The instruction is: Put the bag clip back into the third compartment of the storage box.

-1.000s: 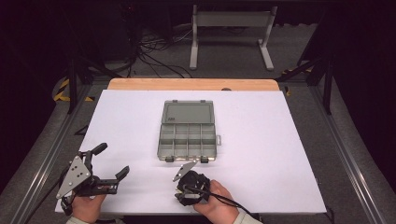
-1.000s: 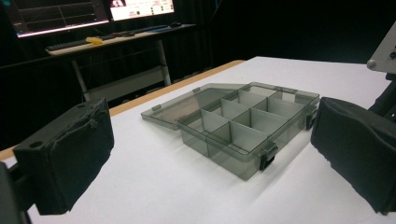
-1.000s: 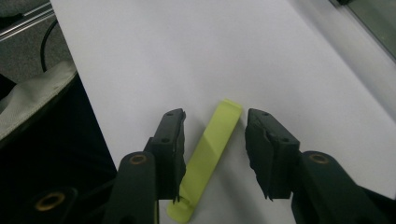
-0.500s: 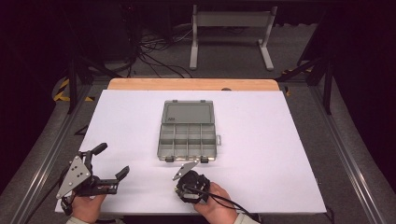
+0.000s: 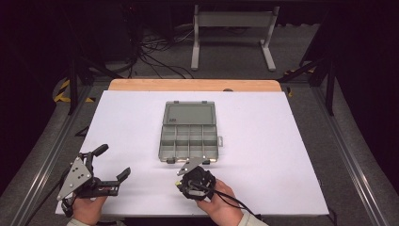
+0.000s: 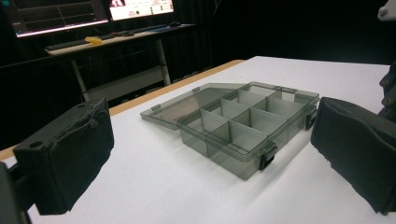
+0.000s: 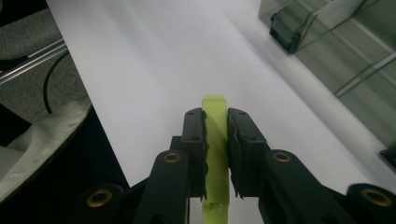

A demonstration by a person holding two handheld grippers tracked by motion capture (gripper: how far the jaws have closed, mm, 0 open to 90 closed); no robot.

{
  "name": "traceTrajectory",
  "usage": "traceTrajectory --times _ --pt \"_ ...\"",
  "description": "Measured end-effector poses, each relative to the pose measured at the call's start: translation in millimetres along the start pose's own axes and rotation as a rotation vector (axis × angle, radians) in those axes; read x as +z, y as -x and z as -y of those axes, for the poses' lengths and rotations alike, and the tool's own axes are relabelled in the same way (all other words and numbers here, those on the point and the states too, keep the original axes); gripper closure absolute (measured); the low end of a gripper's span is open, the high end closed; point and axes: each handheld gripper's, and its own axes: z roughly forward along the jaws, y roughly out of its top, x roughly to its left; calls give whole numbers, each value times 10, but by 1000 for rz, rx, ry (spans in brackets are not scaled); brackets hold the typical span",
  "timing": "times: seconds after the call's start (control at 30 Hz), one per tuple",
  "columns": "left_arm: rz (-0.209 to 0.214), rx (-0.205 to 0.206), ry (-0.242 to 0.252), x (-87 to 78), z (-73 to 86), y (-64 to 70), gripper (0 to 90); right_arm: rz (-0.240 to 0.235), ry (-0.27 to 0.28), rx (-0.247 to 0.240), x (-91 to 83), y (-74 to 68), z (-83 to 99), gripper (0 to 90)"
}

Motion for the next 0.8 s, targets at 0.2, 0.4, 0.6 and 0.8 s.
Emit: traceTrajectory --times 0.2,0.4,0.6,0.8 --pt "-1 1 1 0 0 -1 1 5 35 13 -130 53 -65 784" --pt "-2 -2 -2 0 1 -2 2 8 68 15 -249 108 -125 784" --pt "-2 -5 -5 3 2 -3 2 21 100 13 -379 161 -180 785" --pt "-1 -5 -6 6 2 -3 2 27 124 19 -489 250 -225 785"
